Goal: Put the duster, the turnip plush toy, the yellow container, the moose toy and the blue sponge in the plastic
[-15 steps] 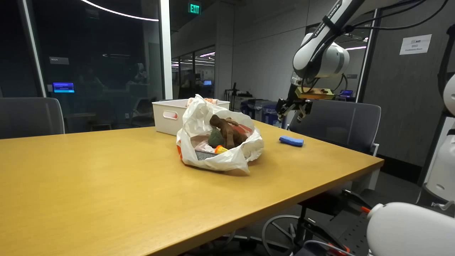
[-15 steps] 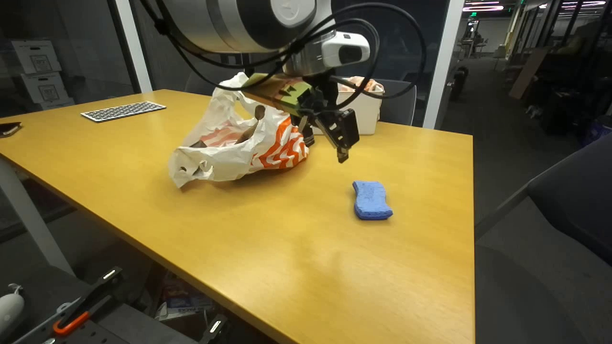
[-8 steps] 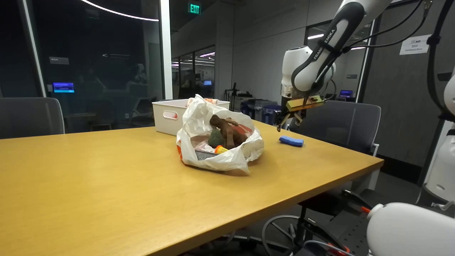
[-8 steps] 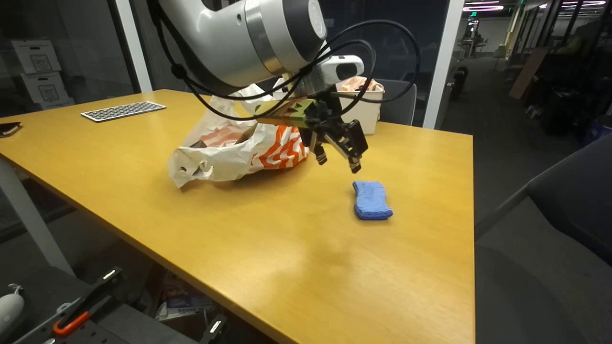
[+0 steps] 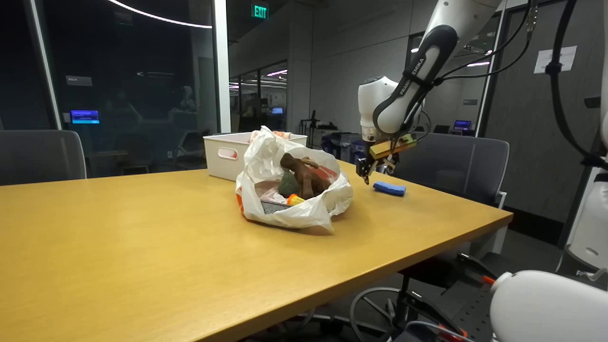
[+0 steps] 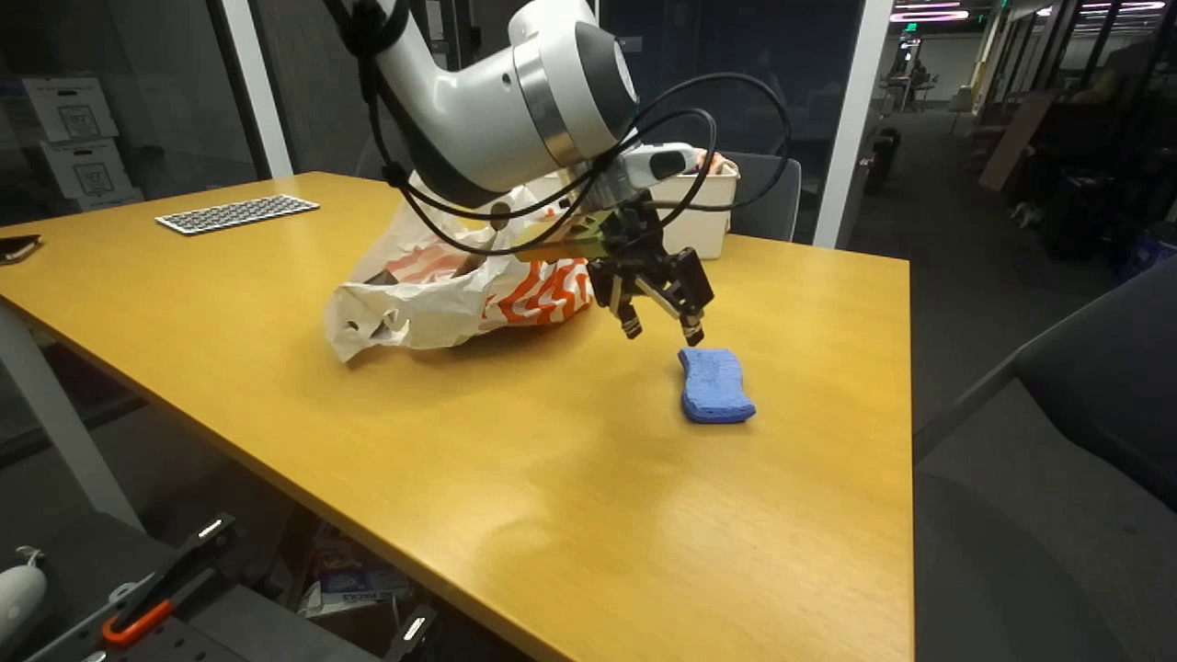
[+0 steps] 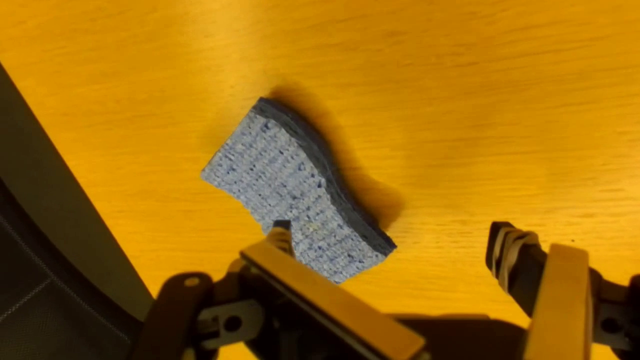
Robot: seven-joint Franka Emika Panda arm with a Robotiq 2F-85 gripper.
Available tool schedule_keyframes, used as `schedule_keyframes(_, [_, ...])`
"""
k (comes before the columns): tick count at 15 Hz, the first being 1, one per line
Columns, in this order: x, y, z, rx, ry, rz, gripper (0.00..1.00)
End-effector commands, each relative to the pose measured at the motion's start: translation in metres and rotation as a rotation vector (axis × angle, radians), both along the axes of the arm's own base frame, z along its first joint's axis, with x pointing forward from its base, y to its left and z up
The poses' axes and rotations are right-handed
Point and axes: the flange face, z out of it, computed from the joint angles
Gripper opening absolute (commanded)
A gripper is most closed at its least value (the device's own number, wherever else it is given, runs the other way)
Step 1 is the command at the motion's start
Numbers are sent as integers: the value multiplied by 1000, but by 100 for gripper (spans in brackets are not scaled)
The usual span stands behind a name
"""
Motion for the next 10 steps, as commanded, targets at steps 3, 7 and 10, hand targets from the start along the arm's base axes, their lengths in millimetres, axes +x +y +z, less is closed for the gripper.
schedule_keyframes(3, [24, -20, -17, -33, 35, -43, 100])
schedule_keyframes(7, [28, -42, -32, -30, 45, -85, 100])
schedule_keyframes(10, [30, -55, -40, -13, 44, -109, 75])
